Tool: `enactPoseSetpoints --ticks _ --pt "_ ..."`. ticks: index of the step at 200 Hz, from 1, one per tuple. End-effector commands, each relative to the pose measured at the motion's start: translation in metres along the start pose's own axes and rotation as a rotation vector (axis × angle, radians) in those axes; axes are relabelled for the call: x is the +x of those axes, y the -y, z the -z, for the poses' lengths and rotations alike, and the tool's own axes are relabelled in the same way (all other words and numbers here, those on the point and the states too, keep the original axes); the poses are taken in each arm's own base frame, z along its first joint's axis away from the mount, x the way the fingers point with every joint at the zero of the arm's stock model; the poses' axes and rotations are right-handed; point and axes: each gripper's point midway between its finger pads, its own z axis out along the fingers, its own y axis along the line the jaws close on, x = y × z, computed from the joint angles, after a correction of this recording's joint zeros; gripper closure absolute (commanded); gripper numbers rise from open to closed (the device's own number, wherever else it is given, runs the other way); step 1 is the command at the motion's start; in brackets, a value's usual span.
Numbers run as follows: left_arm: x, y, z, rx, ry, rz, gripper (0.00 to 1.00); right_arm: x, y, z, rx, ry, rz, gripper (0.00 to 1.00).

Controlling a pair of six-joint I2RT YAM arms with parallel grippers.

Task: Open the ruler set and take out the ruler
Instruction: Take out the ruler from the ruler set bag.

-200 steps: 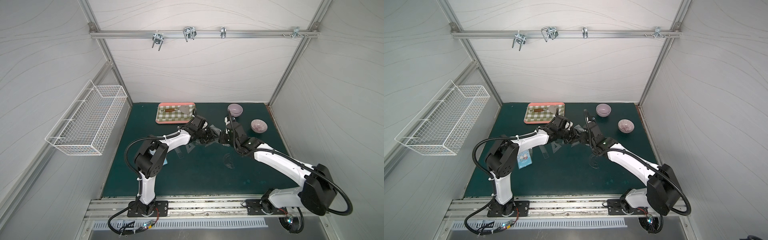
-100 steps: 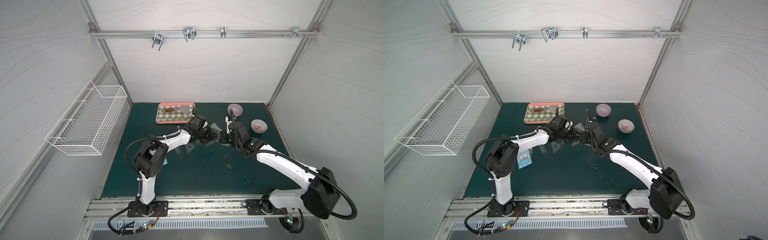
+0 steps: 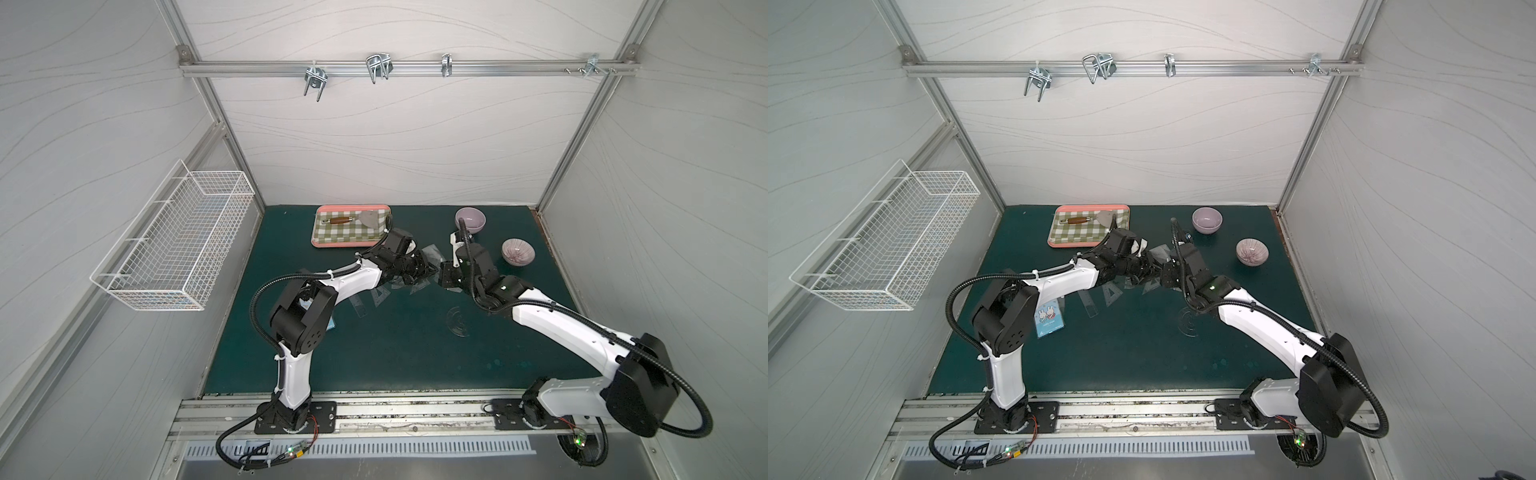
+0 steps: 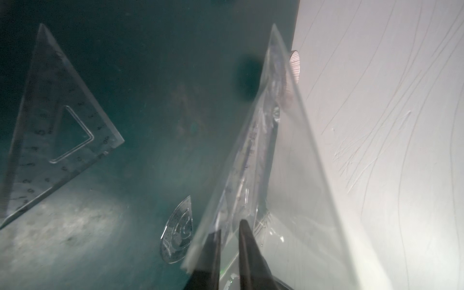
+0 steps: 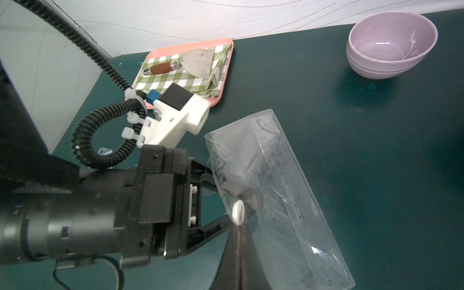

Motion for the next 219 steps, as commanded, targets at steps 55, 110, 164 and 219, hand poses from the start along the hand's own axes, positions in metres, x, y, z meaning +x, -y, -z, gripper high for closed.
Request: enactPoseSetpoints --ticks 55,110,164,219 --pt "0.007 0.021 -0.004 0.047 -0.032 -0.044 0.84 -0.002 0.005 -0.005 0.021 0.006 -0.012 1.00" --pt "0.012 0.022 -0.008 0.049 -0.044 -0.053 0.89 -0.003 0.005 -0.006 0.026 0.006 -0.015 1.00" --pt "0.013 0.022 -0.006 0.047 -0.045 -0.057 1.00 -0.001 0.021 -0.006 0.098 0.012 0.011 1.00" --pt "0.016 0.029 0.000 0.052 -0.056 -0.082 1.00 -0.002 0.049 -0.009 0.229 0.033 0.070 1.00"
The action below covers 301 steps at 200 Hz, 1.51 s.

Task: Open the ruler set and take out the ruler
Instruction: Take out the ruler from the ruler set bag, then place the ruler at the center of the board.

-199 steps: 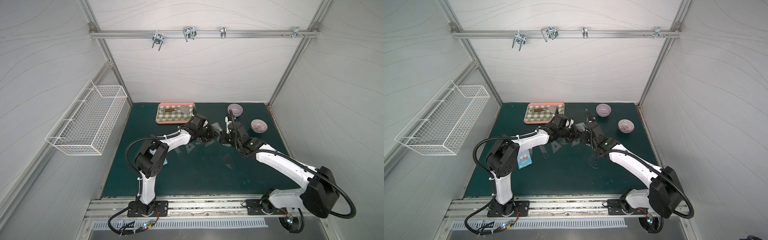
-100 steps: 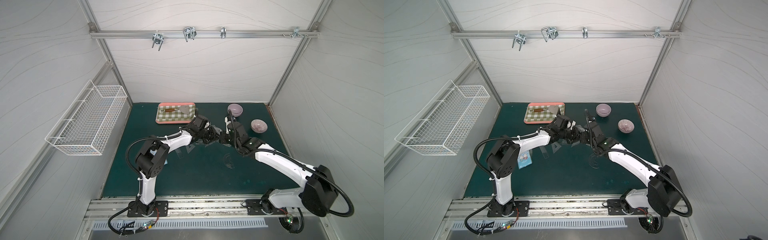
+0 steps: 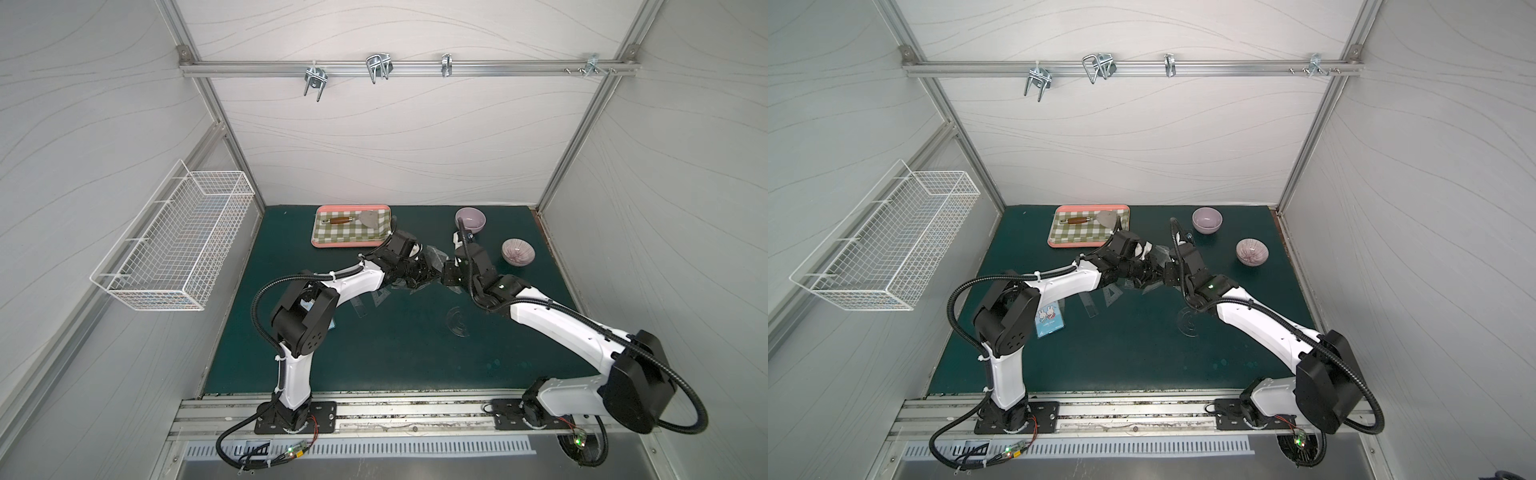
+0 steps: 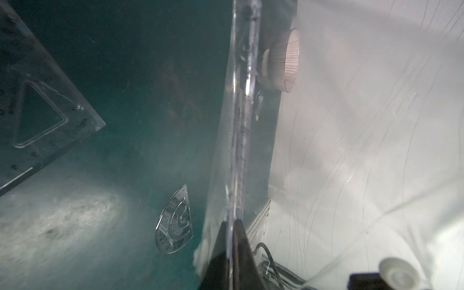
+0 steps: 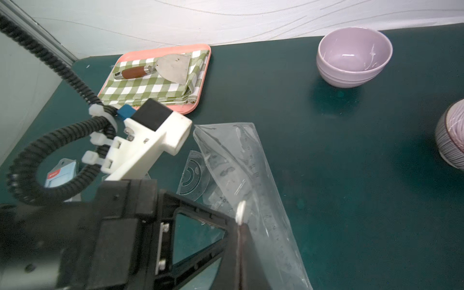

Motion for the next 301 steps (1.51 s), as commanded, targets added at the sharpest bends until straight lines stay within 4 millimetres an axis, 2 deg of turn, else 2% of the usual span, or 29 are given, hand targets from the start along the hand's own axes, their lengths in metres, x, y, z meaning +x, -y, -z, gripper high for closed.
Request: enactPoseSetpoints --ticks 1,105,130,171,204,270,301 --pt "-0.002 0.027 0.006 0.056 -0.002 -0.055 1.00 0.006 0.023 -0.007 0.104 -0.004 0.040 1.00" --pt "0.010 0.040 0.014 0.095 -0.057 -0.075 1.00 0.004 0.057 -0.013 0.201 0.002 0.054 1.00" --pt "0.018 0.049 0.025 0.125 -0.075 -0.089 1.00 -0.003 0.068 -0.014 0.223 0.013 0.041 1.00" --pt "0.032 0.053 0.047 0.143 -0.092 -0.123 1.00 -0.017 0.083 -0.013 0.251 0.037 0.026 1.00" --pt "0.038 0.047 0.054 0.140 -0.106 -0.133 1.00 -0.021 0.087 -0.010 0.258 0.043 0.029 1.00" --pt "0.041 0.043 0.052 0.136 -0.117 -0.142 1.00 -0.025 0.085 -0.005 0.244 0.052 0.023 1.00" --pt "0.048 0.027 0.048 0.100 -0.140 -0.110 1.00 -0.027 0.087 -0.003 0.255 0.057 0.030 1.00"
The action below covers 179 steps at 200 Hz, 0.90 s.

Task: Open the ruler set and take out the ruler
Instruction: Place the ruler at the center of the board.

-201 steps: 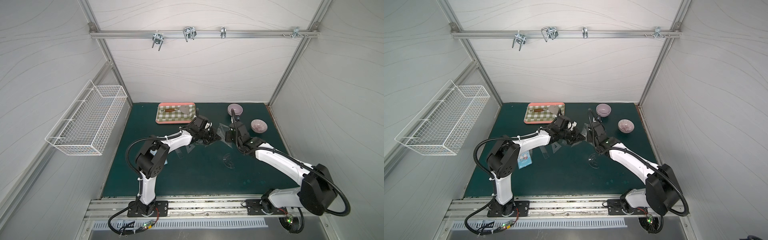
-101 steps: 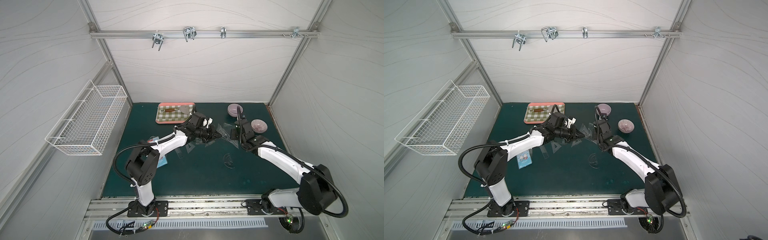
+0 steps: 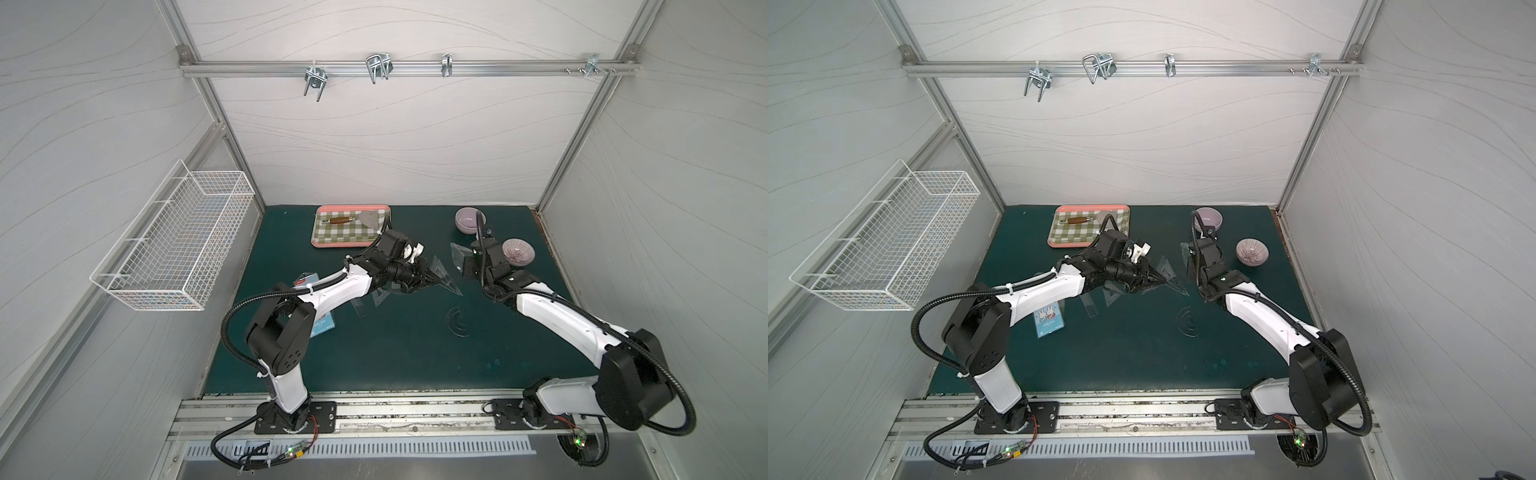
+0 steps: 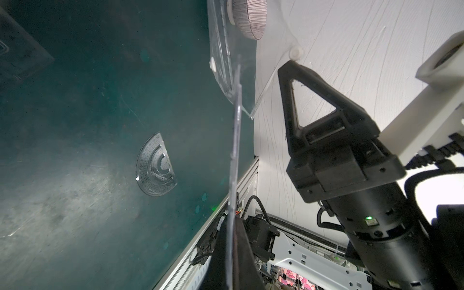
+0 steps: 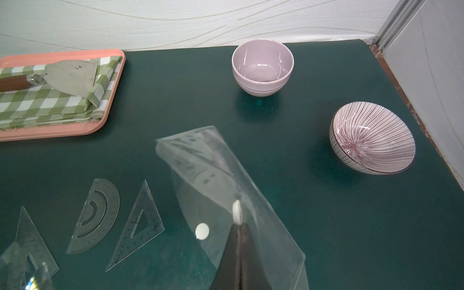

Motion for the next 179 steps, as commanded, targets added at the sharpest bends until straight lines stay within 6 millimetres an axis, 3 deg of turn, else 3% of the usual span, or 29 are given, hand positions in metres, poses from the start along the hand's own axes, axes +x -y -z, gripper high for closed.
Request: enactPoseSetpoints --ticks 1,62,117,179 --pt "0.005 -0.001 0.000 0.009 -0.020 -0.011 1.00 -0.018 0.004 0.010 0.009 0.044 -0.006 1.00" --pt "0.054 -0.073 -0.019 -0.101 -0.204 0.088 1.00 -0.018 0.008 0.013 0.013 0.048 -0.013 1.00" --pt "0.085 -0.111 -0.031 -0.201 -0.308 0.112 1.00 -0.019 0.010 0.018 0.011 0.057 -0.017 1.00" --pt "0.089 -0.128 -0.044 -0.233 -0.347 0.123 1.00 -0.019 0.010 0.020 0.010 0.061 -0.018 1.00"
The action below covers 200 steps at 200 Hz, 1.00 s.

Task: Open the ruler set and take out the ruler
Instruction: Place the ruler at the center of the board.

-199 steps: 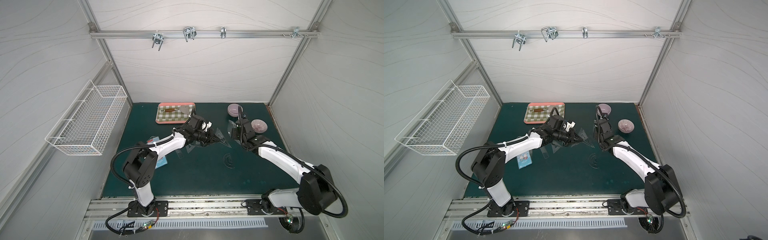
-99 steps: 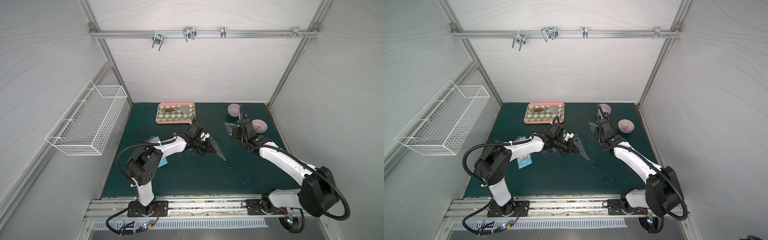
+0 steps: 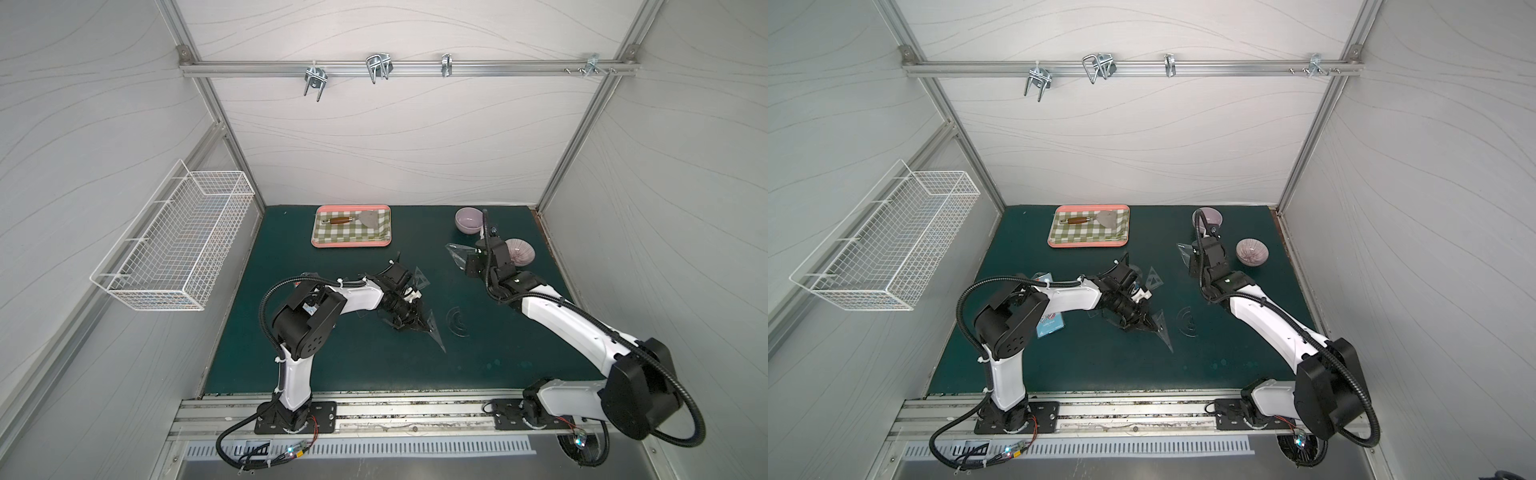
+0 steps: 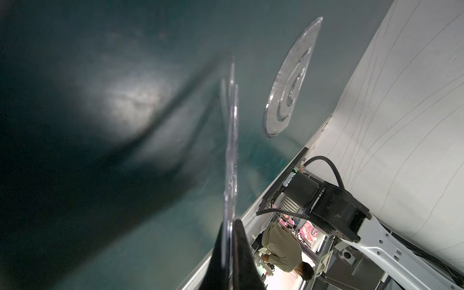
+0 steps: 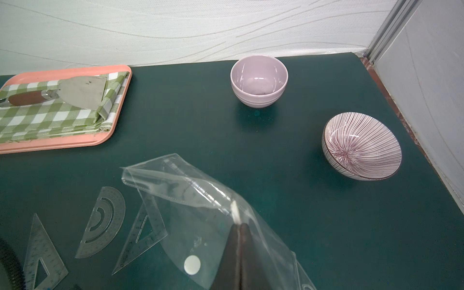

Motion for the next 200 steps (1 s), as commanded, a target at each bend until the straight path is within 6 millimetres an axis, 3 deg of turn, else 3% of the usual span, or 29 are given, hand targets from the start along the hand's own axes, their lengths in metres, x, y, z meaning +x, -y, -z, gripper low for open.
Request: enactPoseSetpoints --ticks 1,57,118,152,173,200 --pt "-0.0032 0.0020 -0.0050 -0.007 -0.012 -0.027 1.00 -0.0063 0.0057 0.0073 0.013 0.018 -0.005 1.00" --pt "-0.0042 0.0027 -0.0040 -0.009 -0.004 -0.035 0.90 -0.0037 0.0048 0.0062 0.007 0.011 -0.008 1.00" --pt "-0.0050 0.0035 -0.0037 -0.009 -0.001 -0.036 0.88 -0.0046 0.0049 0.0070 0.005 0.014 -0.012 1.00" --pt "-0.0042 0.0045 -0.0025 -0.007 0.000 -0.040 0.90 -0.0039 0.0040 0.0066 0.002 0.013 -0.014 1.00" --pt "-0.0038 0.0026 -0.0016 -0.015 0.009 -0.042 1.00 -0.0042 0.0043 0.0068 0.002 0.013 -0.016 1.00" --pt "-0.0017 0.0019 0.0037 -0.017 0.025 -0.053 1.00 -0.0053 0.0045 0.0075 0.003 0.017 -0.013 1.00"
